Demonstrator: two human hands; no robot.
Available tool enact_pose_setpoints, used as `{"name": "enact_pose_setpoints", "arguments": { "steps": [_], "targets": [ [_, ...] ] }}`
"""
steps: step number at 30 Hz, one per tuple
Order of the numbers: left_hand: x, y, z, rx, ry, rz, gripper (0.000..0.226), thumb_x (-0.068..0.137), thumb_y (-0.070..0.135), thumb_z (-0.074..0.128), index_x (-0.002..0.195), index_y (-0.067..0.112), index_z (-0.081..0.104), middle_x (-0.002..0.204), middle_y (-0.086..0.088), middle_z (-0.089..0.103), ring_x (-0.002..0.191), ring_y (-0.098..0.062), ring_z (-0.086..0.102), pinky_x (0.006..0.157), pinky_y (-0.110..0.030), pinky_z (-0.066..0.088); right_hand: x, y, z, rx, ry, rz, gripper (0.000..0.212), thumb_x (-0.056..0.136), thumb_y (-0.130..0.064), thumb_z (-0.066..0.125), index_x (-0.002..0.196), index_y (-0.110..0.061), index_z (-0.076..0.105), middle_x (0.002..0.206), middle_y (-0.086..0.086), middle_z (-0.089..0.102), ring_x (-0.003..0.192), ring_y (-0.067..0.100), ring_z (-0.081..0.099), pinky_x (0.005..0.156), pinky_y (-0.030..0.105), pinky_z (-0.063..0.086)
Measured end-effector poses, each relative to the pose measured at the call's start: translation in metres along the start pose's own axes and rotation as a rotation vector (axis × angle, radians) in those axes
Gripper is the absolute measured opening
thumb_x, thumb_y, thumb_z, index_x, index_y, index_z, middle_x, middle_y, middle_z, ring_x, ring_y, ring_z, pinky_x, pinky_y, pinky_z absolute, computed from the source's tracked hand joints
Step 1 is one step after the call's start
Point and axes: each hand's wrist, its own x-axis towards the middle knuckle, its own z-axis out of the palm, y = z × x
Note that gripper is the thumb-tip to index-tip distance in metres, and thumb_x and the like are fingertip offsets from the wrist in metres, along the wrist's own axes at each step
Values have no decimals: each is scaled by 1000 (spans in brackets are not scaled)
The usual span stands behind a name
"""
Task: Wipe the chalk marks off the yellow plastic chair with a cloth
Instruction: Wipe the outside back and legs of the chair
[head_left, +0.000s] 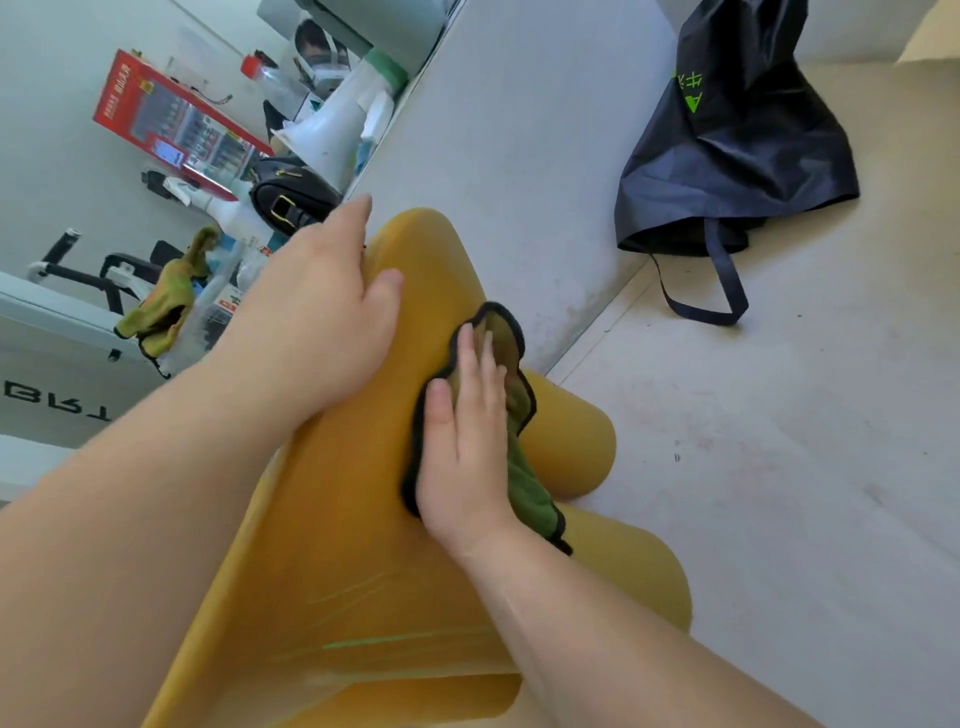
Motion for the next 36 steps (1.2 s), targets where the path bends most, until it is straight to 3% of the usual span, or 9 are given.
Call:
{"name": "enact_pose_setpoints", "arguments": {
  "steps": [5, 10, 13, 17, 21, 27, 31, 34, 36],
  "targets": [
    [40, 7, 8, -14, -89, -183, 36, 100, 36, 41, 116, 10, 59, 110, -12, 62, 102, -33, 57, 88, -44, 48, 46, -17, -12, -46, -95, -110, 63, 99, -65, 16, 159, -48, 10, 170, -19, 0, 157, 11, -7, 127, 45, 0],
    [42, 8, 8, 62, -104, -157, 35, 102, 38, 36, 112, 14, 59, 102, -9, 64, 95, -31, 59, 86, -47, 50, 72, 7, -26, 77, -196, 174, 56, 107, -57, 22, 160, -46, 6, 171, -12, -4, 158, 17, -7, 128, 46, -2],
    [38, 10, 5, 34, -97, -164, 35, 101, 39, 36, 113, 16, 59, 103, -7, 64, 95, -30, 59, 87, -48, 50, 45, 4, -21, 62, -143, 217, 57, 106, -60, 19, 159, -48, 1, 171, -15, -7, 158, 16, -9, 128, 45, -2],
    [26, 12, 2, -6, -80, -118, 33, 101, 38, 38, 119, 19, 58, 109, -5, 65, 98, -29, 59, 88, -47, 50, -4, -23, -9, -42, -49, -39, 62, 99, -64, 9, 159, -50, 1, 167, -27, -13, 154, 5, -20, 126, 42, -6],
    [0, 11, -2, -76, -37, -24, 31, 102, 33, 42, 126, 22, 57, 113, -4, 65, 100, -26, 58, 86, -40, 48, 6, -21, -18, -69, -27, -145, 64, 99, -60, 14, 160, -44, 12, 170, -21, -3, 157, 9, -11, 127, 48, 3],
    [-58, 1, -8, -72, -40, 20, 51, 100, 38, 41, 150, 31, 34, 135, 3, 58, 117, -21, 55, 88, -28, 40, 51, -21, -41, 16, -91, -90, 62, 100, -56, 25, 160, -40, 20, 171, -13, 9, 158, 13, 1, 128, 49, 5],
    [-103, -6, -17, -113, -107, 67, 56, 98, 50, 33, 152, 38, 26, 122, 19, 53, 109, -9, 55, 84, -24, 38, 48, -16, -48, 119, -82, 25, 66, 98, -59, 28, 160, -38, 23, 170, -14, 13, 157, 10, 4, 129, 47, 6],
    [-99, -8, -25, -110, -206, 63, 56, 95, 51, 34, 149, 40, 26, 125, 14, 57, 103, -8, 55, 83, -27, 41, 25, -18, -43, 124, -48, 59, 65, 98, -58, 27, 160, -39, 21, 170, -16, 12, 157, 9, 3, 129, 44, 4],
    [-73, -1, -28, -88, -251, 51, 52, 98, 43, 39, 149, 39, 30, 135, 9, 55, 116, -14, 54, 90, -28, 40, 0, -15, -39, 104, -25, 31, 62, 99, -58, 25, 159, -44, 18, 170, -20, 10, 157, 6, 1, 128, 38, 2]
  ]
}}
